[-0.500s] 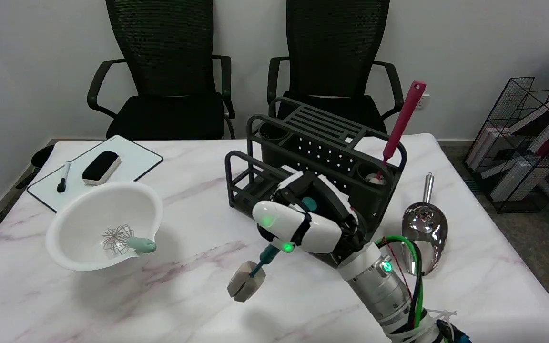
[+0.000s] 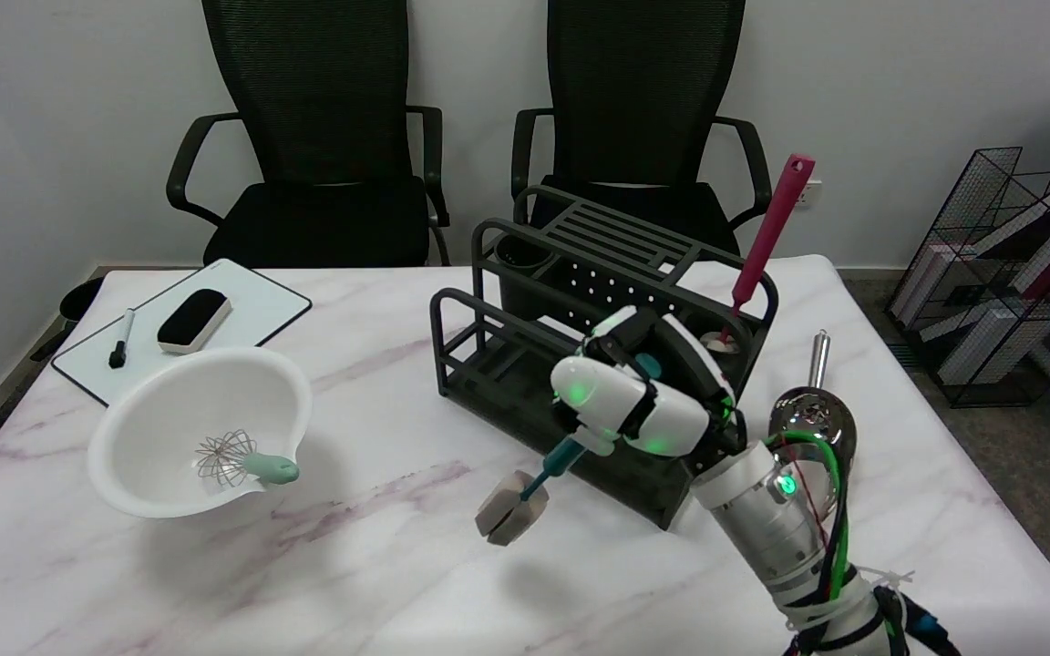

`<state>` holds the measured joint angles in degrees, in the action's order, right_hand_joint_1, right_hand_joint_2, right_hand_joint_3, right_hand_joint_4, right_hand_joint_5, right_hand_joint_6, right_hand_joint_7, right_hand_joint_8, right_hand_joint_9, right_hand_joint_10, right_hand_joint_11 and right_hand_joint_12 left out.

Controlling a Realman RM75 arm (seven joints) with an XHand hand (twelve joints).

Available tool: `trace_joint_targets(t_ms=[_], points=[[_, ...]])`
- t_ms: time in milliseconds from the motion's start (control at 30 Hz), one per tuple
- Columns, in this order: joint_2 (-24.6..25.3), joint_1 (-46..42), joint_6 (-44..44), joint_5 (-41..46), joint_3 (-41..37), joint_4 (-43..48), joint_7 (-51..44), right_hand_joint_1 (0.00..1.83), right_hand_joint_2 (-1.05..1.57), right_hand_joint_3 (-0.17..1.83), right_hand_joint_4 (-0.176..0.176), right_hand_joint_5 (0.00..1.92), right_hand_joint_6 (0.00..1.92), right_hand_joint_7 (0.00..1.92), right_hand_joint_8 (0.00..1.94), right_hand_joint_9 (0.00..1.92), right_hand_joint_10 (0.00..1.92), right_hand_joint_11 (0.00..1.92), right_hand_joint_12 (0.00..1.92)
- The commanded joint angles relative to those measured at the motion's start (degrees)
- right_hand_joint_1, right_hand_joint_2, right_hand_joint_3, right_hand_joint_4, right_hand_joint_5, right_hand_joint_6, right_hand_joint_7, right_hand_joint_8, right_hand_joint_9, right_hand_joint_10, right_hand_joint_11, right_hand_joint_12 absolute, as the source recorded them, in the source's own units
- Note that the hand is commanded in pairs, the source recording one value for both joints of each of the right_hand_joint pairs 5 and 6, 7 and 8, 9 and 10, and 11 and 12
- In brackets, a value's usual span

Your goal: Place the blue sponge bottle brush into the kitchen storage rack.

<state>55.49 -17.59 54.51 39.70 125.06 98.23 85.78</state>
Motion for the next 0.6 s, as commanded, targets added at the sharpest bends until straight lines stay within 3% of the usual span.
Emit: trace_joint_targets(t_ms=[33, 167, 367, 600], points=[[-4.06, 10.26, -13.18, 1.53, -8.37, 5.05, 5.67, 1.16, 1.57, 0.31, 0.000, 1.92, 1.92, 1.92, 1.92, 1.92, 1.92, 1.92, 1.92], [0.15, 14.62, -25.84, 1.55, -14.03, 8.15, 6.32, 1.16, 1.57, 0.28, 0.000, 1.92, 1.92, 1.92, 1.92, 1.92, 1.92, 1.92, 1.92], [5.66, 25.09, -39.36, 7.51, -13.55, 7.92, 9.19, 1.16, 1.57, 0.25, 0.000, 1.92, 1.92, 1.92, 1.92, 1.92, 1.92, 1.92, 1.92], [7.25, 39.18, -49.78, 12.50, -11.95, 7.21, 9.26, 1.16, 1.57, 0.26, 0.000, 1.92, 1.92, 1.92, 1.92, 1.92, 1.92, 1.92, 1.92]])
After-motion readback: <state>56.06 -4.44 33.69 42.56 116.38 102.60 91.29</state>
